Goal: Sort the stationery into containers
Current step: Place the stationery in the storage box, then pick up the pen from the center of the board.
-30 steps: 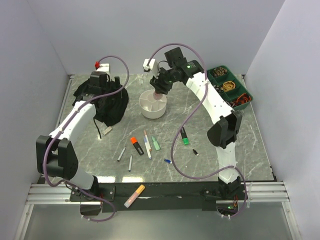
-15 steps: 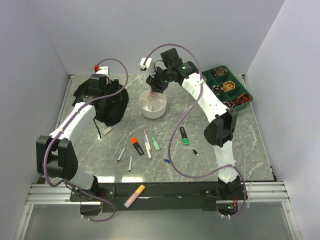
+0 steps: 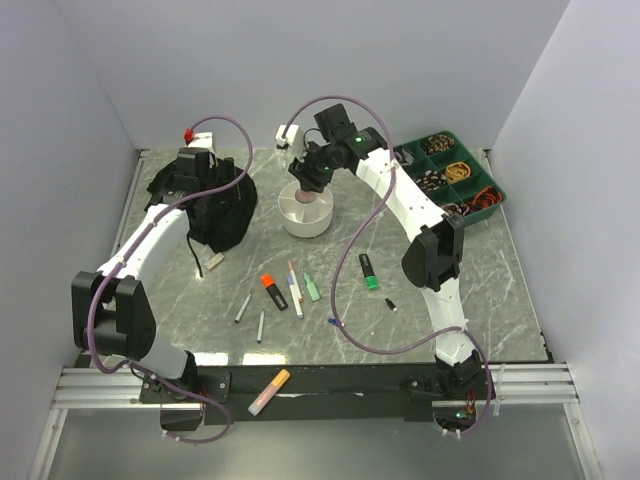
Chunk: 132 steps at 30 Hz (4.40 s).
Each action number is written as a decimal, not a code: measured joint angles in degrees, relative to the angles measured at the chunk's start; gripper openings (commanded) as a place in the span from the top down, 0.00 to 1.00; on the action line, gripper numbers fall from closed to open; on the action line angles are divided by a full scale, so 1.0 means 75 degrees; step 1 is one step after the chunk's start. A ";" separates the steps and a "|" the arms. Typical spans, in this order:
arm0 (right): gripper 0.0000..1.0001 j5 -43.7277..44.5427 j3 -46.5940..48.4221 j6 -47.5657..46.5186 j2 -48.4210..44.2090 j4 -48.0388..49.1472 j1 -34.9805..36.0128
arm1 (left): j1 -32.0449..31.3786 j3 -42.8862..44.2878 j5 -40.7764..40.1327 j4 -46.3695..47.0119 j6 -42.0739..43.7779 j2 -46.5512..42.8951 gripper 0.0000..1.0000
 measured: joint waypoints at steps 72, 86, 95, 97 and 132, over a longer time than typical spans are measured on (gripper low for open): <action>0.14 0.1201 -0.9072 0.5461 -0.6295 0.3179 -0.1463 | -0.1416 -0.0114 0.2556 -0.4156 -0.1585 0.2014 0.23; 0.14 0.0877 -0.9264 0.5531 -0.6432 0.3127 -0.1609 | -0.1440 0.0114 0.2702 -0.4284 -0.2040 0.2833 0.34; 0.14 0.0766 -0.9183 0.5470 -0.6283 0.2970 -0.1728 | -0.1871 0.0163 0.2681 -0.4287 -0.2017 0.2879 0.42; 0.14 0.0749 -0.9136 0.5450 -0.6245 0.2955 -0.1760 | -0.1920 0.0163 0.2681 -0.4287 -0.2020 0.2879 0.43; 0.15 0.0644 -0.9203 0.5455 -0.6248 0.2964 -0.1830 | -0.2320 -0.0090 0.2340 -0.4319 -0.2014 0.2719 0.74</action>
